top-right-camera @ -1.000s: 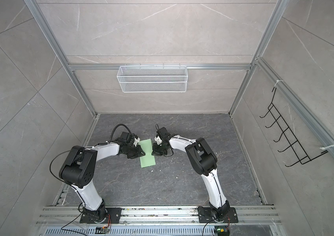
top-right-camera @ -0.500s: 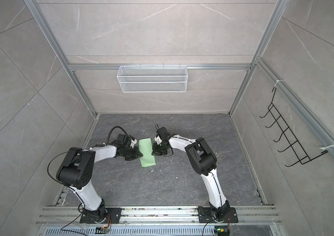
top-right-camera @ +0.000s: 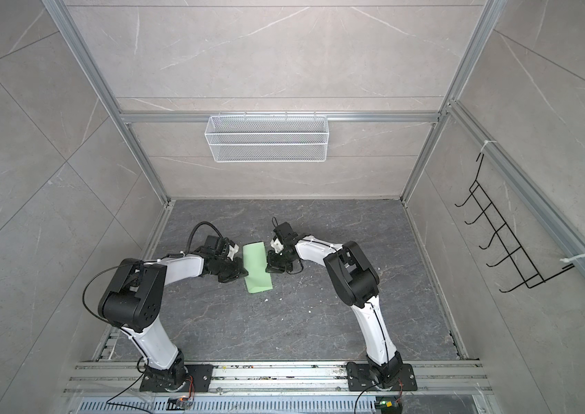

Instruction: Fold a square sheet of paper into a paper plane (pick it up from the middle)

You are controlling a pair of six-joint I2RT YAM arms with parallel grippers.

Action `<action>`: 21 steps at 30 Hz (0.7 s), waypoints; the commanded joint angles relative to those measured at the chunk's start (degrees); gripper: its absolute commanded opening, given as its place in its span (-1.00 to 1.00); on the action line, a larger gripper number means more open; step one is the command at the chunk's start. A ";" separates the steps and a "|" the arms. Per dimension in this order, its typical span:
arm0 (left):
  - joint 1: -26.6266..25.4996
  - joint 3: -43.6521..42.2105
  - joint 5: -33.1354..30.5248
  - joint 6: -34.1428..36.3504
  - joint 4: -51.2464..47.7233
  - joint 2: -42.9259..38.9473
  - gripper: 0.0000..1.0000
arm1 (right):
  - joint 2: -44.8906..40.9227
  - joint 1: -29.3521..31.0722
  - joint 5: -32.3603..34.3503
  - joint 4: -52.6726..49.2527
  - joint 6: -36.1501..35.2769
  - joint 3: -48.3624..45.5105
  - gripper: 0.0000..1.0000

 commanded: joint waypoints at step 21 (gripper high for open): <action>-9.99 -5.54 -6.53 -20.16 1.37 1.51 -0.88 | -15.68 5.93 4.48 5.43 8.49 -14.68 -0.75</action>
